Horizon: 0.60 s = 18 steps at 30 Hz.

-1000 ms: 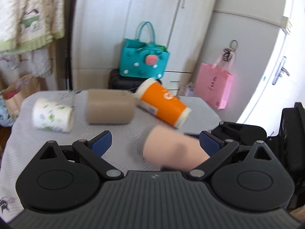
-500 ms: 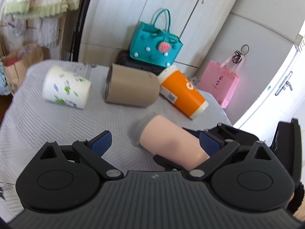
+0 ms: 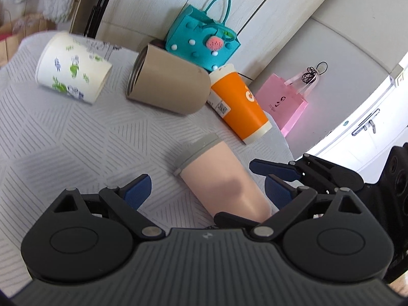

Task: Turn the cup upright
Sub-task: 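Lift the pink tumbler with the right tool and rotate it lid-up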

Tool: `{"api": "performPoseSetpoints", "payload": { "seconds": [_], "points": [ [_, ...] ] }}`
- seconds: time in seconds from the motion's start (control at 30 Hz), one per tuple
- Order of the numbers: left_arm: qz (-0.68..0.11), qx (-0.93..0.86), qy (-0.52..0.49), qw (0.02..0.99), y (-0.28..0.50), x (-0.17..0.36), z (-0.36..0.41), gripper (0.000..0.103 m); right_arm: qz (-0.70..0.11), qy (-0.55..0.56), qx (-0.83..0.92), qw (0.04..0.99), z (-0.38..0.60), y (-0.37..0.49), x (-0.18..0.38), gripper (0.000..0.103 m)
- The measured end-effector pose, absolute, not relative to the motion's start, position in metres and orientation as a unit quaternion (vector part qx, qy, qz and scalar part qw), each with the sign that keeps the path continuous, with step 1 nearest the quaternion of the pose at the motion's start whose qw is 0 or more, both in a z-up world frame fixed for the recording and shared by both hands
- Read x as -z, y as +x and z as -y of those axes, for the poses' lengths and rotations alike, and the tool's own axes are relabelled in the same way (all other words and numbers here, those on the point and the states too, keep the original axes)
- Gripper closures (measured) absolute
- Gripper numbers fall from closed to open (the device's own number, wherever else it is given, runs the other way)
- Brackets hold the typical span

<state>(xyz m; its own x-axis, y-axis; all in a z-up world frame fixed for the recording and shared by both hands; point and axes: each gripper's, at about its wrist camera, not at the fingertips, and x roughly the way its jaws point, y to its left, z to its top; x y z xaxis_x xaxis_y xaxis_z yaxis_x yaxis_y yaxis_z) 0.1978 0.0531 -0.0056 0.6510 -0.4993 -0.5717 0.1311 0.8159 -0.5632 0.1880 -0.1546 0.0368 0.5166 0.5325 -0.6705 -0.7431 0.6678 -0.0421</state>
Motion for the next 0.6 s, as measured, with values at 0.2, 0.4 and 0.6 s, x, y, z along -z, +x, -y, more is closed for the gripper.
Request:
{"api": "performPoseSetpoints", "payload": {
  "seconds": [0.2, 0.4, 0.6],
  "points": [
    [-0.396, 0.212, -0.28, 0.849, 0.213, 0.016, -0.045, 0.01, -0.346, -0.172, -0.367, 0.847, 0.152, 0.196, -0.037, 0.022],
    [-0.416, 0.227, -0.316, 0.822, 0.226, 0.032, -0.039, 0.013, -0.384, -0.173, -0.362, 0.832, 0.153, 0.212, -0.037, 0.021],
    [-0.424, 0.22, -0.333, 0.813, 0.24, 0.042, -0.038, 0.014, -0.399, -0.14, -0.362, 0.831, 0.161, 0.226, -0.037, 0.021]
  ]
}}
